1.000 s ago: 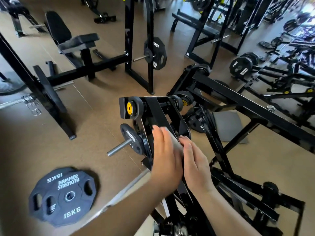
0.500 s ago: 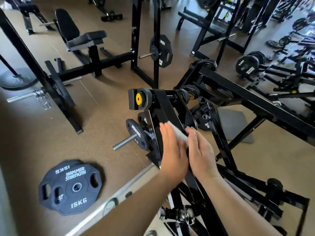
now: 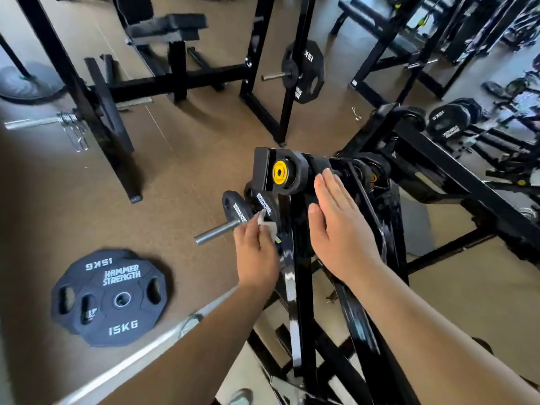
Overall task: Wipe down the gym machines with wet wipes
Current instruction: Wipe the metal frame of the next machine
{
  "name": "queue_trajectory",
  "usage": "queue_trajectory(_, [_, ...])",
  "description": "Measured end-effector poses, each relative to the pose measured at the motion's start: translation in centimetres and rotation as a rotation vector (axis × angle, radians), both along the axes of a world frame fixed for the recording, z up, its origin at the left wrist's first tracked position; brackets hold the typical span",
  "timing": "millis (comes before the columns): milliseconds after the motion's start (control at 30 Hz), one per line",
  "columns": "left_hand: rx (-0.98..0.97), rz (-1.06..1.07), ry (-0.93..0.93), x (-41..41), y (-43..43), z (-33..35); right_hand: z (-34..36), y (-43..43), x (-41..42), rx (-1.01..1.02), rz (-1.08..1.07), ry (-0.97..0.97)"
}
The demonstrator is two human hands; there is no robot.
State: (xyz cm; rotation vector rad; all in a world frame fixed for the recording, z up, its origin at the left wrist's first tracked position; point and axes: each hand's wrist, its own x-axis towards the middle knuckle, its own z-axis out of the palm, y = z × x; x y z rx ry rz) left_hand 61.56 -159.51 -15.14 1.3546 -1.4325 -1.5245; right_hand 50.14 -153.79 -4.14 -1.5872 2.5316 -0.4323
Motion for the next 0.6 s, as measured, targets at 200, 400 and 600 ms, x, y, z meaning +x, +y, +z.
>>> queue_trajectory(200, [-0.174,-0.203,0.087,-6.9,-0.5,-3.0,-0.5,0.2,-0.3,-0.112,-0.09,-0.096])
queue_trajectory(400, [-0.178,-0.542,0.017,-1.2,9.7,-7.9,-0.5,0.3,-0.2,-0.143,-0.096,-0.065])
queue_trajectory(600, [-0.033,-0.336,0.046,-4.9,6.5,-7.9,-0.4,0.3,0.0,-0.128,-0.099,-0.063])
